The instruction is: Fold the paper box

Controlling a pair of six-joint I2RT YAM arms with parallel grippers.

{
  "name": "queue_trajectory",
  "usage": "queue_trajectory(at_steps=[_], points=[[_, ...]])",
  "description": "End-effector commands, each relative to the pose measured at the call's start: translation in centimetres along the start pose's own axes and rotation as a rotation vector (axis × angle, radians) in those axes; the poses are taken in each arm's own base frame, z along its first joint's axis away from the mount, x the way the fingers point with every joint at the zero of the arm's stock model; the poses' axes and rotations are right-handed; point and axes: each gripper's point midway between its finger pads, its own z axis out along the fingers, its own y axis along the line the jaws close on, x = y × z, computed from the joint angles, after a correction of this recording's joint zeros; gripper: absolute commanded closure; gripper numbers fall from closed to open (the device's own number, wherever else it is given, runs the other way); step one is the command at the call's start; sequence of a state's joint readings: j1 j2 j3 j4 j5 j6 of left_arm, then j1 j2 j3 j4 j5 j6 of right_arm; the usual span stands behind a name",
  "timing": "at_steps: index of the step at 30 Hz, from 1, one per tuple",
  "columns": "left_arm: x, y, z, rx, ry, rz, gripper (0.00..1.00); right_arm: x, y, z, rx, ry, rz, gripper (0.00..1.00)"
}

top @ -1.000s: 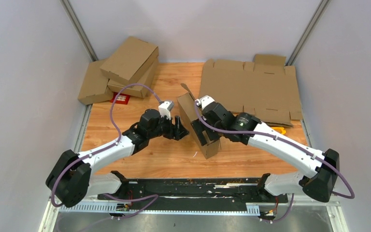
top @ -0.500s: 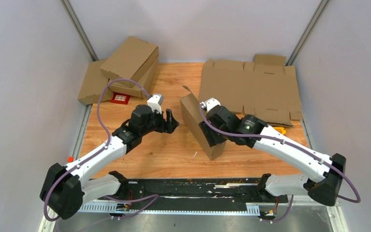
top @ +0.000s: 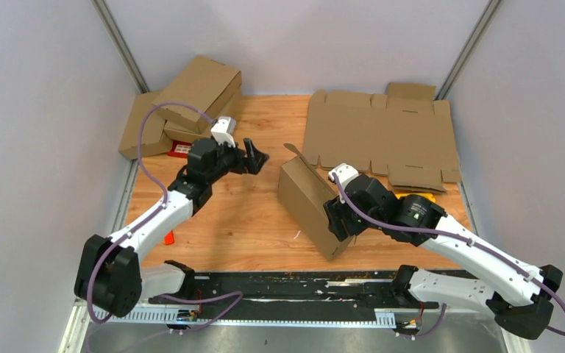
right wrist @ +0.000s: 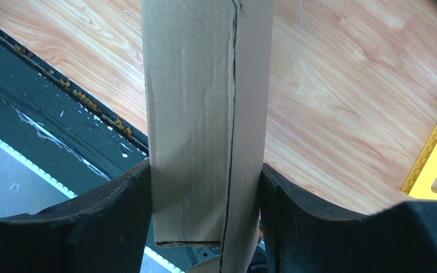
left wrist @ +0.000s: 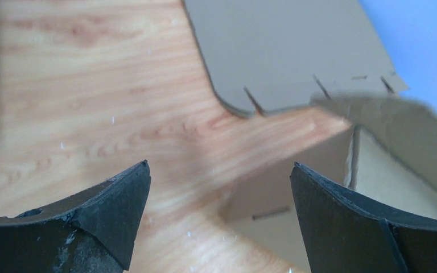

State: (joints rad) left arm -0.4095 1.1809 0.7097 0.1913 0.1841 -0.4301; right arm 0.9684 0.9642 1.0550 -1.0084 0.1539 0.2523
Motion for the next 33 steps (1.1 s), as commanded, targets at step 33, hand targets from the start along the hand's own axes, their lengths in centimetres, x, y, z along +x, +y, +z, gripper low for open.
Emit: queue_trajectory(at_steps=[33], points=[[-3.7, -10.9, 2.4, 0.629, -0.03, 0.408, 0.3, -1.1, 0.9, -1.5, -0.071, -0.06, -0.04, 0.41]])
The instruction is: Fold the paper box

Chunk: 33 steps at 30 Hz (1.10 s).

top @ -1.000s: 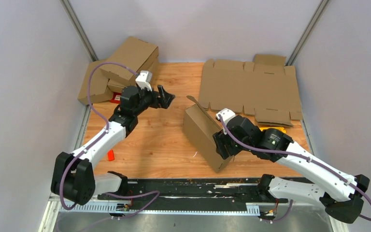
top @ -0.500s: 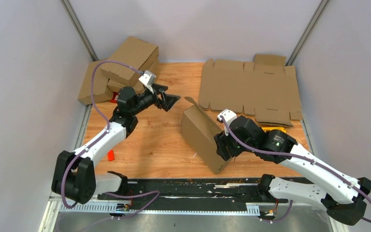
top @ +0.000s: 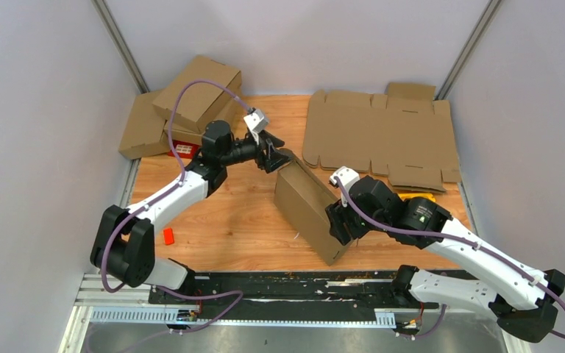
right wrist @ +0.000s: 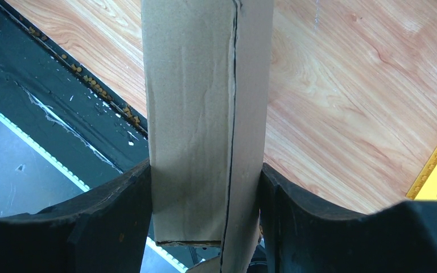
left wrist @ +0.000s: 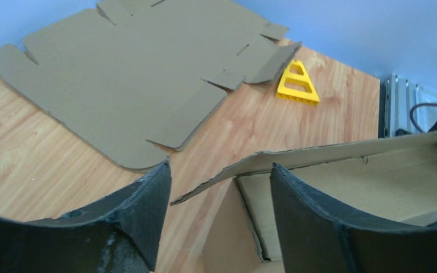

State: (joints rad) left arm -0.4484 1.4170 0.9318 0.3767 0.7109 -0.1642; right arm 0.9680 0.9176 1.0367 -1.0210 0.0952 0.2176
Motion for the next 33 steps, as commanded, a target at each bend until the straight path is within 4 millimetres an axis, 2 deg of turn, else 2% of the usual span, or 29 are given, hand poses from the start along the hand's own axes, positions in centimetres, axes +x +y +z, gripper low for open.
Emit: queue_trajectory(at_steps=[1, 3, 5, 11, 16, 18, 23, 33], points=[[-1.2, -0.6, 0.1, 0.048, 0.005, 0.07, 0.34, -1.9, 0.3, -0.7, -0.012, -0.062, -0.01, 0.41], [-0.5, -0.7, 0.3, 0.06, 0.039, 0.068, 0.43, -2.0, 0.3, -0.7, -0.01, -0.064, -0.008, 0.41], [0.1, -0.8, 0.4, 0.063, 0.066, 0.062, 0.57, -2.1, 0.3, -0.7, -0.01, -0.066, -0.007, 0.41], [0.3, -0.8, 0.2, -0.011, 0.098, 0.078, 0.65, -2.1, 0.2, -0.5, 0.0, -0.065, -0.003, 0.42], [-0.5, -1.2, 0.7, -0.117, 0.148, 0.057, 0.86, -2.3, -0.4, 0.0, 0.037, -0.064, -0.006, 0.42], [-0.3, -1.2, 0.5, -0.169, 0.204, 0.034, 0.92, -2.4, -0.7, 0.2, 0.057, -0.057, -0.012, 0.39], [0.5, -1.0, -0.5, -0.235, 0.263, -0.05, 1.0, -2.7, -1.1, 0.2, 0.081, -0.058, -0.032, 0.25], [0.9, -1.4, -1.2, -0.258, 0.269, -0.107, 1.0, -3.4, -1.2, 0.3, 0.089, -0.072, -0.052, 0.15]])
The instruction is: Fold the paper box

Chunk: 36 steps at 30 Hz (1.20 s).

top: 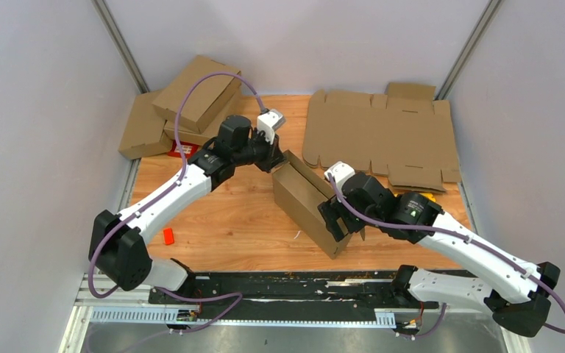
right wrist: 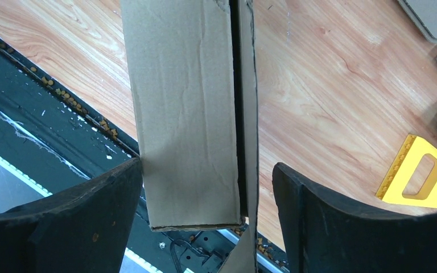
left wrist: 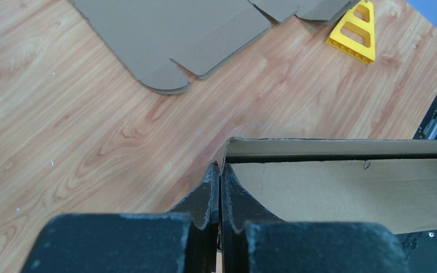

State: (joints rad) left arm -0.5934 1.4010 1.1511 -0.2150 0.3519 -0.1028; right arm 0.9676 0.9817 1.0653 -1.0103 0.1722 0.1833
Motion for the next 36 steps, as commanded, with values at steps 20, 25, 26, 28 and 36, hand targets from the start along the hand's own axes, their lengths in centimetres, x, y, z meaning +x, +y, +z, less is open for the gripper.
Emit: queue_trajectory(at_steps=[20, 25, 26, 28, 36], points=[[-0.5, -0.4, -0.8, -0.045, -0.018, -0.174, 1.0, -1.8, 0.4, 0.3, -0.014, -0.057, -0.026, 0.17], [0.1, -0.4, -0.6, -0.057, -0.028, -0.18, 1.0, -1.6, 0.4, 0.3, -0.015, -0.056, -0.023, 0.17], [0.2, -0.3, -0.6, -0.06, -0.03, -0.183, 1.0, -1.6, 0.4, 0.3, -0.015, -0.056, -0.02, 0.17], [0.4, -0.3, -0.7, -0.059, -0.027, -0.189, 1.0, -1.5, 0.3, 0.2, -0.014, -0.058, -0.019, 0.17], [1.9, -0.4, -1.1, -0.067, -0.027, -0.182, 1.0, -1.2, 0.2, 0.3, -0.005, -0.053, -0.008, 0.18]])
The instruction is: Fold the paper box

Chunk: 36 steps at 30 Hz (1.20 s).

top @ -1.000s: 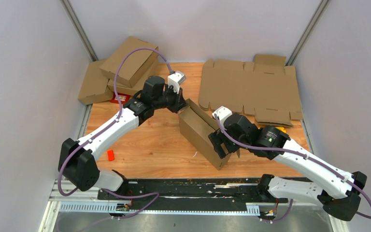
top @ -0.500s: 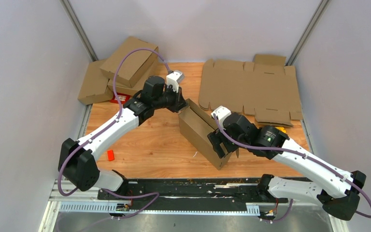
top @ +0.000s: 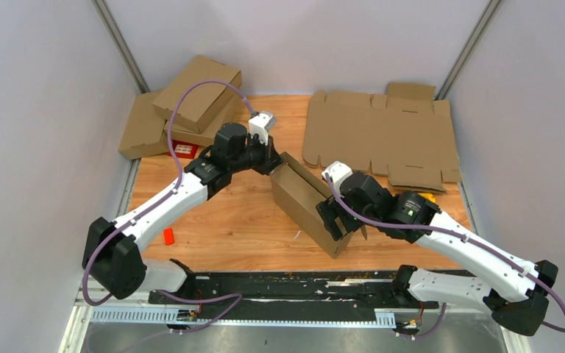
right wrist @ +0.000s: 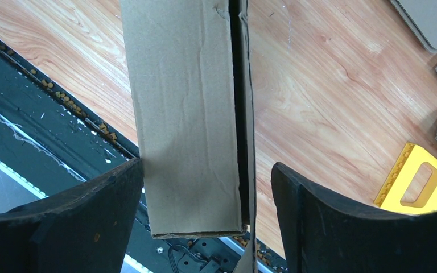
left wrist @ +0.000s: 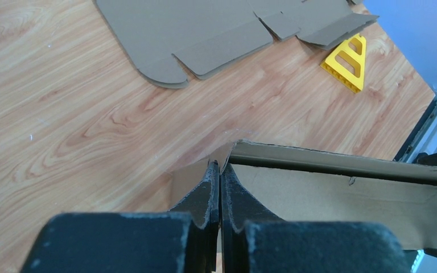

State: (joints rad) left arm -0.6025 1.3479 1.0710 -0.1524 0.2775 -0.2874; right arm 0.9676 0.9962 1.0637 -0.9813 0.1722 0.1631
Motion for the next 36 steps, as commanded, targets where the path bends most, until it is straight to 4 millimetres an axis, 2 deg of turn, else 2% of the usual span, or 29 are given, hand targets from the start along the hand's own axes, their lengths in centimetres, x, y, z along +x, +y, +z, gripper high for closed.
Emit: queue_trajectory(at_steps=[1, 7, 11, 13, 14, 17, 19, 23, 27, 30, 34, 36], points=[[1.5, -0.2, -0.7, -0.001, 0.009, -0.013, 1.0, -0.6, 0.0, -0.1, 0.001, -0.036, 0.01, 0.19], [2.2, -0.2, -0.7, 0.006, 0.003, -0.02, 1.0, -0.4, -0.5, 0.1, 0.035, -0.018, 0.023, 0.35], [1.9, -0.3, -0.9, 0.008, -0.004, -0.018, 1.0, -0.4, -0.9, -0.1, 0.059, -0.026, 0.041, 0.5], [1.8, -0.5, -1.0, 0.011, -0.007, -0.018, 1.0, -0.5, -0.9, -0.2, 0.059, -0.029, 0.046, 0.52], [1.6, -0.6, -1.0, 0.014, -0.009, -0.017, 1.0, -0.5, -0.9, -0.2, 0.06, -0.03, 0.049, 0.49], [1.6, -0.8, -1.1, 0.016, -0.007, -0.014, 1.0, -0.6, -0.5, -0.1, 0.036, -0.03, 0.045, 0.22], [1.8, -0.8, -1.0, 0.014, -0.005, -0.015, 1.0, -0.9, 0.2, -0.2, -0.004, -0.04, 0.038, 0.12], [1.8, -0.8, -0.8, 0.015, -0.003, -0.017, 1.0, -1.0, 1.5, 0.0, -0.074, -0.033, 0.005, 0.05], [1.8, -1.1, -0.8, 0.019, -0.001, -0.011, 1.0, -0.1, 0.7, 0.7, -0.02, 0.019, -0.021, 0.05], [1.7, -1.1, -0.9, 0.016, 0.0, -0.007, 1.0, 0.6, -0.6, 1.2, 0.063, 0.056, -0.011, 0.12], [1.9, -1.1, -1.0, 0.013, 0.005, -0.008, 1.0, 0.4, -1.4, 1.1, 0.12, 0.051, 0.013, 0.39], [2.0, -1.0, -1.1, 0.008, 0.004, -0.007, 1.0, 0.1, -1.4, 0.9, 0.118, 0.033, 0.018, 0.46]])
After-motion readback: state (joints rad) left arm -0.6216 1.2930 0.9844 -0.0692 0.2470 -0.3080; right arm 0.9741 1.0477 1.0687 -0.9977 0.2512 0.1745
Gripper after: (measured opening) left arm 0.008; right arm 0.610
